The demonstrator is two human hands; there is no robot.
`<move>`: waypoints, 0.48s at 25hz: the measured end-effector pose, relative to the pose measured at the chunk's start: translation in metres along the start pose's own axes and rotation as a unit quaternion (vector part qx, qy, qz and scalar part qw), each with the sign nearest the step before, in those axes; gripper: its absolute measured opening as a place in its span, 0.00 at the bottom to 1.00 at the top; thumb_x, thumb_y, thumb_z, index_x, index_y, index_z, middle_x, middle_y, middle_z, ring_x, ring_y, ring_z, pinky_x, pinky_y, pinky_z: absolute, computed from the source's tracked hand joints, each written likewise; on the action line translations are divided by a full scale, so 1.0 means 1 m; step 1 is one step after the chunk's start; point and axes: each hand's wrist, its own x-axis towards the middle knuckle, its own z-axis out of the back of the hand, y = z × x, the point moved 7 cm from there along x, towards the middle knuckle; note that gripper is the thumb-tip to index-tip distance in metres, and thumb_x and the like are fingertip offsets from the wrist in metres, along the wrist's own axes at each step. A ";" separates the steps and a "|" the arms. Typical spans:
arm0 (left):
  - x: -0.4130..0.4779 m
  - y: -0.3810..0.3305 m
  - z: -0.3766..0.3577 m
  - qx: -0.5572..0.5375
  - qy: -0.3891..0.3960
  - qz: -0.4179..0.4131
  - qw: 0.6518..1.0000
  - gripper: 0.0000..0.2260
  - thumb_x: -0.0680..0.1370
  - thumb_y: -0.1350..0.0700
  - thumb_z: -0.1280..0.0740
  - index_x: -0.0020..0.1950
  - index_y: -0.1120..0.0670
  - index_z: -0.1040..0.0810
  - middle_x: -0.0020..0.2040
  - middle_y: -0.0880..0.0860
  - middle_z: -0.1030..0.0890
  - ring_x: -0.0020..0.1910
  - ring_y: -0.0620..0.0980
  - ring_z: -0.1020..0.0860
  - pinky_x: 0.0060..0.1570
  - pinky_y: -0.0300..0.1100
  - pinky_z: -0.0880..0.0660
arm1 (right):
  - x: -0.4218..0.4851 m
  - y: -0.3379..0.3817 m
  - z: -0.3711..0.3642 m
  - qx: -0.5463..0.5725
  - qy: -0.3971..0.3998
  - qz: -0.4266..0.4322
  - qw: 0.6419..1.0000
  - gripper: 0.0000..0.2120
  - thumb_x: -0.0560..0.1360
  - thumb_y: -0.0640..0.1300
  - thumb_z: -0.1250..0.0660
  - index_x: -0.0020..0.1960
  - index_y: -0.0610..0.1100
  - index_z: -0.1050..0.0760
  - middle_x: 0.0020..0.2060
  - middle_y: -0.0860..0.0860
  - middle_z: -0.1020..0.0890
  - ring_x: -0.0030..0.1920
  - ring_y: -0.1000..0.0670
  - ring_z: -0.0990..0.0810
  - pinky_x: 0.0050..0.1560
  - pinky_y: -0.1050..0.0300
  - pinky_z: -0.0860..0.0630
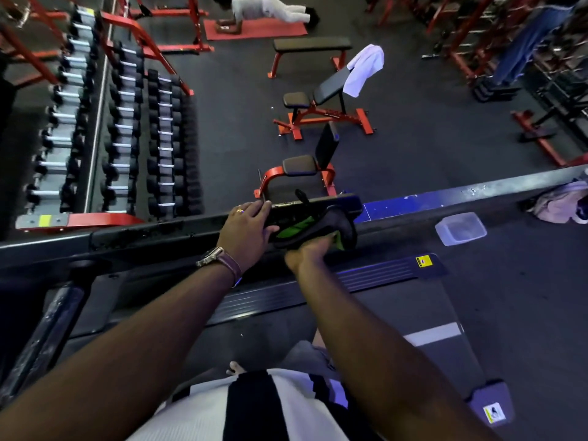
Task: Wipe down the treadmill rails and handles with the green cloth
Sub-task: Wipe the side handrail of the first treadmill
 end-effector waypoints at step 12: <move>-0.003 -0.003 0.007 -0.022 0.016 0.032 0.999 0.24 0.73 0.51 0.28 0.63 0.63 0.24 0.57 0.60 0.21 0.55 0.62 0.23 0.60 0.53 0.29 | -0.003 0.037 0.025 -0.771 0.060 0.480 0.414 0.35 0.79 0.61 0.50 0.79 0.43 0.51 0.75 0.30 0.57 0.77 0.32 0.61 0.76 0.37 0.60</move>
